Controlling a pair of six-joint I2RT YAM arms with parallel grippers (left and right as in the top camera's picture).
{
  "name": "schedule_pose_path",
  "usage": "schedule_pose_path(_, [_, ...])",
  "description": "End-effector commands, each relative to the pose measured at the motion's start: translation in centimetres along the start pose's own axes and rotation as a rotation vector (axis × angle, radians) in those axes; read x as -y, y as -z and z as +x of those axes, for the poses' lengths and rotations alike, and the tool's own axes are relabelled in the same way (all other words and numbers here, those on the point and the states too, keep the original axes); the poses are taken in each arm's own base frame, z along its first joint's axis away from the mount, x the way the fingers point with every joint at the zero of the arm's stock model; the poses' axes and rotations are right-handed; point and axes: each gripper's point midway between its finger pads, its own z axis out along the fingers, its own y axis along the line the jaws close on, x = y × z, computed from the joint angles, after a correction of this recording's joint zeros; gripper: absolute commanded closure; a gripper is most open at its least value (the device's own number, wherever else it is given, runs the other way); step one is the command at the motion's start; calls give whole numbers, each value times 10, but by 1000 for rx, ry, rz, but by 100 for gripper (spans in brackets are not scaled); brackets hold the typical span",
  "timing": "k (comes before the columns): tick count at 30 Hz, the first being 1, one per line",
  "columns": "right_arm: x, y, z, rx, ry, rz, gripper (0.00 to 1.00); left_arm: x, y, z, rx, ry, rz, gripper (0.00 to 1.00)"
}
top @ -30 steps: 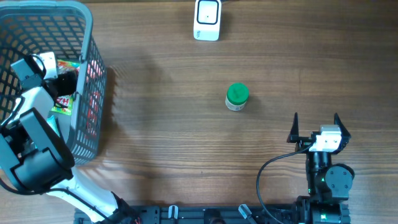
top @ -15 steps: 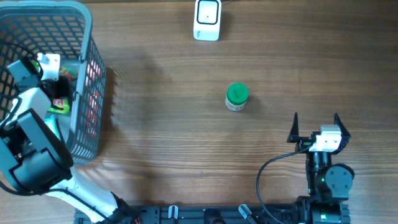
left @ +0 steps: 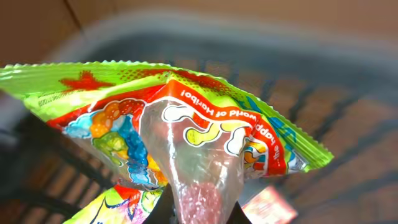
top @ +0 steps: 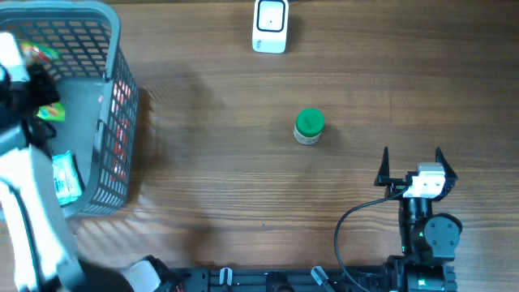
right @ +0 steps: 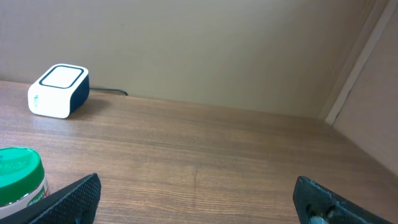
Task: Scan the item barcode
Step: 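Place the Haribo bag on the table left of the jar, release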
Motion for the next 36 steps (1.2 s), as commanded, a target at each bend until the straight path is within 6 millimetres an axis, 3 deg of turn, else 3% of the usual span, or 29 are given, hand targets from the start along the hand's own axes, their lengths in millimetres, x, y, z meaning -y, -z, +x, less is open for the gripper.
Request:
schedule_pose_path(1, [-3,0,-2,8,11,-17,0,46,86,-72,249,116,221,96])
schedule_pose_path(2, [-3,0,-2,8,11,-17,0,68,114,-85,297,156,331,96])
schedule_pose_path(3, [-3,0,-2,8,12,-17,0,86,130,-90,311,172,414,96])
schedule_pose_path(5, [-3,0,-2,8,11,-17,0,148,161,-92,288,186,659,96])
schedule_pose_path(7, [-3,0,-2,8,11,-17,0,211,172,-71,178,155,823,96])
schedule_pose_path(9, [-3,0,-2,8,11,-17,0,255,169,-41,43,135,876,96])
schedule_pose_path(12, [-3,0,-2,8,11,-17,0,306,150,27,-216,58,810,96])
schedule_pose_path(13, [-3,0,-2,8,11,-17,0,322,138,69,-349,-17,730,96])
schedule_pose_path(14, [-3,0,-2,8,11,-17,0,330,130,99,-445,-52,660,96])
schedule_pose_path(18, [-3,0,-2,8,11,-17,0,340,93,188,-676,-70,374,96])
schedule_pose_path(20, [-3,0,-2,8,11,-17,0,358,75,240,-782,-110,312,96])
schedule_pose_path(22, [-3,0,-2,9,11,-17,0,375,63,277,-837,-138,301,96])
schedule_pose_path(23, [-3,0,-2,8,11,-17,0,385,65,284,-839,-149,324,86])
schedule_pose_path(25, [-3,0,-2,8,11,-17,0,394,72,263,-793,-143,366,13])
schedule_pose_path(26, [-3,0,-2,8,12,-17,0,397,77,246,-761,-127,387,0])
schedule_pose_path(29, [-3,0,-2,9,12,-17,0,398,97,198,-659,-96,459,0])
schedule_pose_path(30, [-3,0,-2,8,11,-17,0,395,107,184,-630,-81,477,4])
schedule_pose_path(31, [-3,0,-2,8,12,-17,0,390,113,180,-629,-81,479,32])
schedule_pose_path(32, [-3,0,-2,8,11,-17,0,385,117,183,-648,-92,467,82])
schedule_pose_path(33, [-3,0,-2,8,12,-17,0,378,119,193,-687,-109,442,96])
schedule_pose_path(36, [-3,0,-2,8,11,-17,0,372,119,223,-776,-134,422,96])
